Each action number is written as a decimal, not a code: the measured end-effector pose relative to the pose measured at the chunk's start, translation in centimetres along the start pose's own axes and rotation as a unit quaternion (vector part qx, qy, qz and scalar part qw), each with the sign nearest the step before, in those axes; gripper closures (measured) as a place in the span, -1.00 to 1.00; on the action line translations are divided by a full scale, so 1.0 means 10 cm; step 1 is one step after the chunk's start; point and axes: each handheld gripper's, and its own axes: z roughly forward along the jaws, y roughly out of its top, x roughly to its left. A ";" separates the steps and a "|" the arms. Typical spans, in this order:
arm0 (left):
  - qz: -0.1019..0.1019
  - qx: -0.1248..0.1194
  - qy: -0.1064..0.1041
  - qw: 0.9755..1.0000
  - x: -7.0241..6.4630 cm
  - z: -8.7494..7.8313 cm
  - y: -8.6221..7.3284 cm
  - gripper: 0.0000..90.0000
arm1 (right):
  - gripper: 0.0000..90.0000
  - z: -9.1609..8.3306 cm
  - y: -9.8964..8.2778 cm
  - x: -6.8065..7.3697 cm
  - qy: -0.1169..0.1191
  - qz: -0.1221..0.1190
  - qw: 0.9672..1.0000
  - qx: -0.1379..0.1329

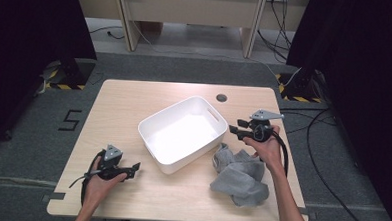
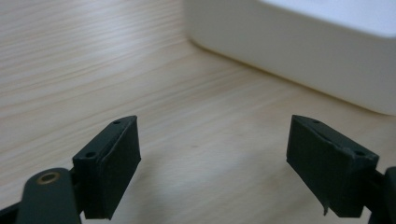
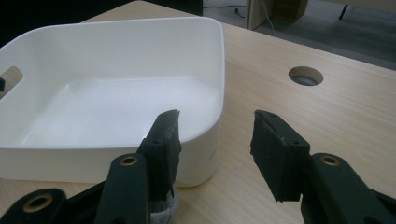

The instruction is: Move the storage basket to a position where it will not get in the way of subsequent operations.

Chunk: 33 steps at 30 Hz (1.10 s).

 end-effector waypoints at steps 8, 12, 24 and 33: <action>0.028 -0.018 -0.054 0.998 -0.40 -0.02 0.11 -0.65 | 0.23 0.15 0.06 0.01 -0.001 -0.002 1.000 0.015; 0.031 -0.021 -0.060 0.997 -0.51 0.01 0.12 -0.66 | 0.24 0.22 0.12 0.04 -0.001 -0.011 1.000 0.026; 0.039 -0.036 -0.050 0.997 -0.70 0.11 0.25 -0.69 | 0.41 0.41 0.12 0.07 -0.002 -0.037 0.997 0.062; 0.019 -0.046 -0.036 0.998 -0.57 0.27 0.42 -0.56 | 0.38 0.41 0.11 0.04 0.000 -0.026 0.998 0.059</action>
